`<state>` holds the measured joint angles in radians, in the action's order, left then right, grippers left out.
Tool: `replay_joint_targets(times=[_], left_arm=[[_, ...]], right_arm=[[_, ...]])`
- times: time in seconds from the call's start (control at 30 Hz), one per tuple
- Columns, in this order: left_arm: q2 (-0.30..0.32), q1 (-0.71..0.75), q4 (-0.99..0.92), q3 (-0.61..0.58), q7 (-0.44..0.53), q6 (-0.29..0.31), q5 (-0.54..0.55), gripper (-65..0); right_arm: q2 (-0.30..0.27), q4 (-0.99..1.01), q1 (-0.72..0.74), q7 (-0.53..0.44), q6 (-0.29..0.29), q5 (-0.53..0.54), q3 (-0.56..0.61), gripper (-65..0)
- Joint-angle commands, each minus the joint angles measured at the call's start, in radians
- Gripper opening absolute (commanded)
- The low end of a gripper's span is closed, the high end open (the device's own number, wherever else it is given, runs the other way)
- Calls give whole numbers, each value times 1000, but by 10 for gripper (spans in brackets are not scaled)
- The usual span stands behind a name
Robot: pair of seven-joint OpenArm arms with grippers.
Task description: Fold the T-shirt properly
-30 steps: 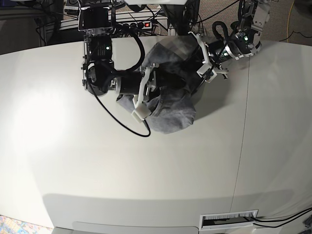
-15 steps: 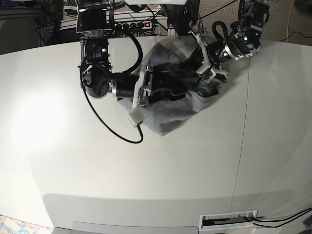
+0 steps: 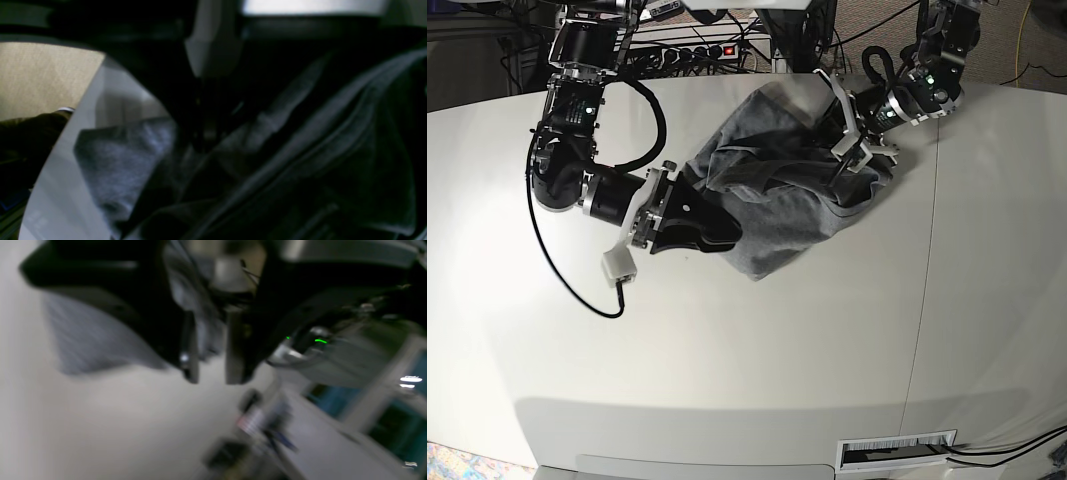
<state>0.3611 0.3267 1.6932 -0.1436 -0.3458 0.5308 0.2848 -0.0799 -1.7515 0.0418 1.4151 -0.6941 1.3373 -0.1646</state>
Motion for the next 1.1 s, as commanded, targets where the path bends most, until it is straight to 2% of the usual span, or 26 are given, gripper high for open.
replay_joint_targets(times=[0.0, 0.1, 0.23, 0.37, 0.53, 0.67, 0.8, 0.93, 1.07], left_arm=[[13, 6, 0, 3, -56, -12, -46, -650], [7, 6, 0, 3, -57, -7, -45, -650], [7, 6, 0, 3, -57, -7, -31, -650], [8, 6, 0, 3, -57, -8, -31, -650], [8, 6, 0, 3, -56, -11, -53, -650], [8, 5, 0, 3, -53, -11, -92, -650], [12, 6, 13, 3, -82, -11, -129, -650], [13, 6, 117, 3, -247, -11, -128, -650], [13, 9, 271, 3, -409, -23, -125, -650]], right_arm=[[-1, -8, 17, -19, -4, -6, 2, -585], [-1, -6, 17, -19, -4, -158, 19, -647], [-5, -6, 16, -45, -4, -415, 123, -650], [-47, -6, 11, -46, -4, -502, 306, -650], [-127, -7, 5, -28, -4, -442, 493, -650], [-166, -7, 6, -19, -4, -379, 517, -650], [-189, -7, 9, -19, -4, -324, 433, -650], [-188, -7, 11, -49, -4, -271, 273, -650], [-188, -7, 24, -96, -4, -272, 169, -650]])
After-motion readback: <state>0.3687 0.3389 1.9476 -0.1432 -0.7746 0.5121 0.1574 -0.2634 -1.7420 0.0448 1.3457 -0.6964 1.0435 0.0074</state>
